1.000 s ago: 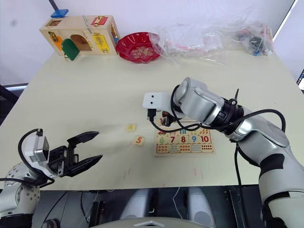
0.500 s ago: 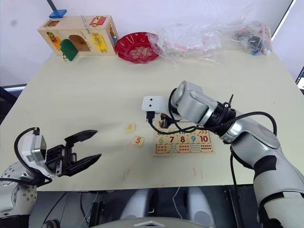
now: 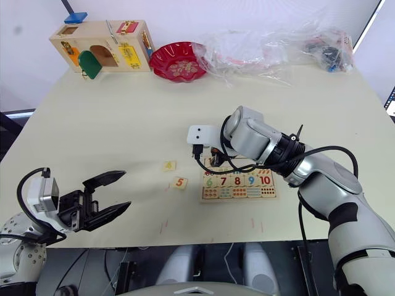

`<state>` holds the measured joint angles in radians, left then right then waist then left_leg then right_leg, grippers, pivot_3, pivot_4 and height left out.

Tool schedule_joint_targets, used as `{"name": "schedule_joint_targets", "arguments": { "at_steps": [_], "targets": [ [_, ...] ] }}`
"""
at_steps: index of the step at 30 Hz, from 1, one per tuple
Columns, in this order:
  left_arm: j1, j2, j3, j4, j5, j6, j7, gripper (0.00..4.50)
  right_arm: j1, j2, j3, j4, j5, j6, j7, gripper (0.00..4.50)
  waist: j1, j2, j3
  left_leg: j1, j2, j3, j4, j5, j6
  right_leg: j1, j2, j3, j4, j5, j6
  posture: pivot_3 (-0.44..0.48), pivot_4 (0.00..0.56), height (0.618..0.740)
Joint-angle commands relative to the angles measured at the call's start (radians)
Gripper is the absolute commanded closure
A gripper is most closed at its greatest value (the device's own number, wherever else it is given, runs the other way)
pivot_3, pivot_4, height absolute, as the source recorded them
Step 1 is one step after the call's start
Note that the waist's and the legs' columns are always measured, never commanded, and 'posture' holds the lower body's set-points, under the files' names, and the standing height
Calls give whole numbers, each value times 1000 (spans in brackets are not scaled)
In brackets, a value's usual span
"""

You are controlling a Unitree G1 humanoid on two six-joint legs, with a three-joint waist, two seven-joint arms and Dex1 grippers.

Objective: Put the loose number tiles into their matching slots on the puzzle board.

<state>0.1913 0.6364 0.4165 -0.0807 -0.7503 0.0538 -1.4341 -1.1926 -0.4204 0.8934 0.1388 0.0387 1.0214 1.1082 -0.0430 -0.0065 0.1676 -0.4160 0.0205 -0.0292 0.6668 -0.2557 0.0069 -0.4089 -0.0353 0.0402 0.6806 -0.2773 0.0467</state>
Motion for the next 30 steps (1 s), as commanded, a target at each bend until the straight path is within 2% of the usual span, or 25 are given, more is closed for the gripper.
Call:
{"name": "schedule_joint_targets", "arguments": {
  "at_steps": [1, 30],
  "targets": [
    [11, 0, 28, -15, -18, -16, -8, 0, 6, 13, -32, 1, -9, 5, 1, 3624, -1, 0, 0, 0, 0, 0, 0, 0, 0, 0, 0, 0, 0, 0, 0, 0, 150, 740],
    [28, 1, 55, -8, -22, -15, 15, 0, 21, 56, -61, 43, -50, -64, 26, 3624, -3, 0, 0, 1, 1, 0, 0, 0, 0, 0, 2, 0, 0, 1, -2, 0, 150, 740]
  ]
}}
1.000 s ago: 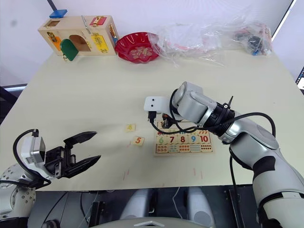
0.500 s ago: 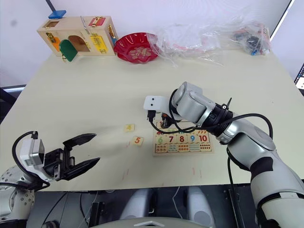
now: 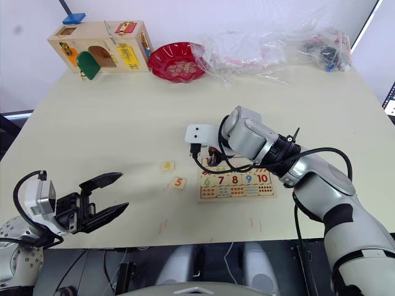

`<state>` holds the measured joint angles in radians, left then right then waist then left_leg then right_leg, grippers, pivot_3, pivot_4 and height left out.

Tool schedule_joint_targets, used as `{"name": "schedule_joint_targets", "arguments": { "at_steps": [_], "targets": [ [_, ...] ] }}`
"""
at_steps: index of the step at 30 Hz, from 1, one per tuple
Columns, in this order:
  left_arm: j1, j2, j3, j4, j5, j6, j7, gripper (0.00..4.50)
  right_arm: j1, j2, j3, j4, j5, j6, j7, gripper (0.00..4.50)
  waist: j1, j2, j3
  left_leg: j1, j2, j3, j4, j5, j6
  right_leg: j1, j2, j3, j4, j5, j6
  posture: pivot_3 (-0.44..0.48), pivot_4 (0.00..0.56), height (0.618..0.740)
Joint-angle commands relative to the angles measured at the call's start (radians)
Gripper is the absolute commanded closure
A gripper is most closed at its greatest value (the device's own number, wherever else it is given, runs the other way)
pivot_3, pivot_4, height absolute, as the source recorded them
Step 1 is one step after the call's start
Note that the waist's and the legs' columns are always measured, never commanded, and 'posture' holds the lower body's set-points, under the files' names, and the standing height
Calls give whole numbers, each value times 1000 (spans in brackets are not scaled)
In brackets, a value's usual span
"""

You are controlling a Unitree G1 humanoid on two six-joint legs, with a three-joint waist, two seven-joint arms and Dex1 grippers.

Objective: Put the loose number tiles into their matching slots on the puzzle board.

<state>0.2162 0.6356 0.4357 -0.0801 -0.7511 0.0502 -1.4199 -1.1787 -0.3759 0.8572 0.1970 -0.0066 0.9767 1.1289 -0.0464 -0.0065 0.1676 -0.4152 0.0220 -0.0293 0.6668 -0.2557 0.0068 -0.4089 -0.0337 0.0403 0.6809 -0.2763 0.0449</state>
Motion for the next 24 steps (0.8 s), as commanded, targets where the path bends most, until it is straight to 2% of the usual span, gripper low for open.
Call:
{"name": "schedule_joint_targets", "arguments": {
  "at_steps": [1, 24],
  "targets": [
    [4, 2, 36, -8, -21, -11, 1, 0, 7, 11, -27, -15, -5, -22, 7, 3624, 0, 0, 0, 0, 0, 0, 0, 0, 0, 0, 0, 0, 0, 0, 0, 0, 150, 740],
    [21, -3, 37, -27, -23, -8, 10, 0, 14, 10, -30, 11, -37, -64, 32, 3624, 1, 0, 0, 0, 0, 0, 0, 0, 0, 0, 0, 0, 0, 0, 0, 0, 150, 740]
  ]
}}
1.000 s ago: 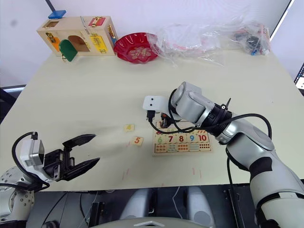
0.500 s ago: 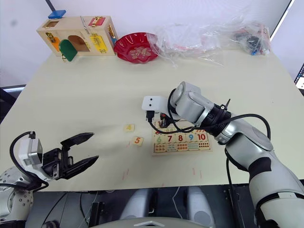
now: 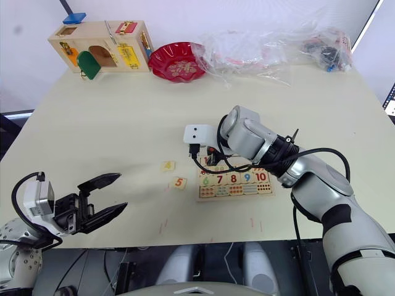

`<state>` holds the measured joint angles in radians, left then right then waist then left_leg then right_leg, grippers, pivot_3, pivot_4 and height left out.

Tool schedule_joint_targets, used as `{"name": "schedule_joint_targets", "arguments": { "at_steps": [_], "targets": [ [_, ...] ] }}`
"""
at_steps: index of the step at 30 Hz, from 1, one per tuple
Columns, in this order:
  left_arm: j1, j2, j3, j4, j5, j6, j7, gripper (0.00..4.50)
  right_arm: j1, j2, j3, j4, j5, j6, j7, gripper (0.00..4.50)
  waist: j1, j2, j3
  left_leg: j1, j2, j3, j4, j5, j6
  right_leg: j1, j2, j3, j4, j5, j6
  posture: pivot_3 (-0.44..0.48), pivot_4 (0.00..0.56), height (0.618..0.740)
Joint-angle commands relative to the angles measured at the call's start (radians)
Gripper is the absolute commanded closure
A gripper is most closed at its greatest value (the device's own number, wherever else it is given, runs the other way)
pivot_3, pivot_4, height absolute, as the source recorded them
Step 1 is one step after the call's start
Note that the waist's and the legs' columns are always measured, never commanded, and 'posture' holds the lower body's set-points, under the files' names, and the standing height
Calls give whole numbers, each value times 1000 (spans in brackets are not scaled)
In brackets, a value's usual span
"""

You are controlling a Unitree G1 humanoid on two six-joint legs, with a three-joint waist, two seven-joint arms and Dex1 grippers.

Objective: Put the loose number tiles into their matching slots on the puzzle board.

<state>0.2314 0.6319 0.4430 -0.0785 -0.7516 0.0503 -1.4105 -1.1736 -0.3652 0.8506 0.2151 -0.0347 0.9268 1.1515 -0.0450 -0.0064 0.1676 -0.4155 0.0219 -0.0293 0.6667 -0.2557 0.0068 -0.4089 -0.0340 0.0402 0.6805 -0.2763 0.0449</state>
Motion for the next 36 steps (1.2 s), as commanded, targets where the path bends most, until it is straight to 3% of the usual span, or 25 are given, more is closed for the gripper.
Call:
{"name": "schedule_joint_targets", "arguments": {
  "at_steps": [1, 36],
  "targets": [
    [5, 1, 29, -29, -23, -7, 2, 0, 9, -1, -26, -6, -9, -15, 9, 3624, 0, 0, 0, 0, 0, 0, 0, 0, 0, 0, 0, 0, 0, 0, 0, 0, 150, 740],
    [6, -2, 25, -34, -22, -4, 7, 0, 0, 4, -44, -1, -13, -45, 22, 3624, 1, 0, 0, 0, 0, 0, 0, 0, 0, 0, 0, 0, 0, 0, 0, 0, 150, 740]
  ]
}}
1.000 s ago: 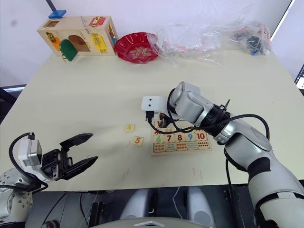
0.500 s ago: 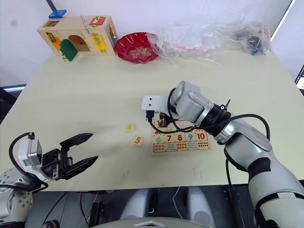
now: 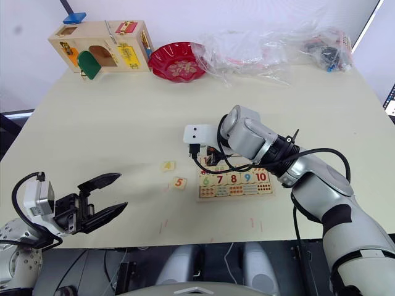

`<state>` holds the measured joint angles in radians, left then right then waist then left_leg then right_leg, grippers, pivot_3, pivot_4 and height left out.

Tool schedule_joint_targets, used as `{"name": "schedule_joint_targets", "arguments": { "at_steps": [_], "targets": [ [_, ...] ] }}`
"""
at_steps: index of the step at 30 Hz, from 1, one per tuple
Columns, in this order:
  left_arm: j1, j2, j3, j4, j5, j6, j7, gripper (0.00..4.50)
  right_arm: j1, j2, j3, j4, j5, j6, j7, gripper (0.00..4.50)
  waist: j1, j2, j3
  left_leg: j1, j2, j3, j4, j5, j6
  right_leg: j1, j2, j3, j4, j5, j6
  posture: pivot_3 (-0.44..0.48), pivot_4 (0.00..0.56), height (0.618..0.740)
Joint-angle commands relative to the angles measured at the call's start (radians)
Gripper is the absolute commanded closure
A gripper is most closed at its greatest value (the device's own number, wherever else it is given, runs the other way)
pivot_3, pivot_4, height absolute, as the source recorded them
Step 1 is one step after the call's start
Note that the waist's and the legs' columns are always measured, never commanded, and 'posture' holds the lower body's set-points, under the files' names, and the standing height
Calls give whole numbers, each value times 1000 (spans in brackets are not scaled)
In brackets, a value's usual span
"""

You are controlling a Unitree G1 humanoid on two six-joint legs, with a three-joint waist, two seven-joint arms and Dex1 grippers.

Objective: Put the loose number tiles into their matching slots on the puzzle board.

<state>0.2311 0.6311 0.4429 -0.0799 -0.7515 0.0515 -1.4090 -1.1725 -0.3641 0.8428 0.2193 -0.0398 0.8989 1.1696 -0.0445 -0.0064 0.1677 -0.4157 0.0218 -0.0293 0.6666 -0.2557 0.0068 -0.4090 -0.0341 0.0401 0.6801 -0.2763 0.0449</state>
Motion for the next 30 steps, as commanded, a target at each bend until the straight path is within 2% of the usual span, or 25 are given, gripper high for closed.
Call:
{"name": "schedule_joint_targets", "arguments": {
  "at_steps": [1, 30],
  "targets": [
    [7, -1, 25, -33, -22, -5, 6, 0, -1, 3, -35, -2, -9, -20, 4, 3624, 0, 0, 0, 0, 0, 0, 0, 0, 0, 0, 0, 0, 0, 0, 0, 0, 150, 740],
    [9, -4, 21, -41, -21, -7, 14, 0, 4, 2, -39, 24, -29, -50, 23, 3624, 0, 0, 0, 0, 0, 0, 0, 0, 0, 0, 0, 0, 0, 0, 0, 0, 150, 740]
  ]
}}
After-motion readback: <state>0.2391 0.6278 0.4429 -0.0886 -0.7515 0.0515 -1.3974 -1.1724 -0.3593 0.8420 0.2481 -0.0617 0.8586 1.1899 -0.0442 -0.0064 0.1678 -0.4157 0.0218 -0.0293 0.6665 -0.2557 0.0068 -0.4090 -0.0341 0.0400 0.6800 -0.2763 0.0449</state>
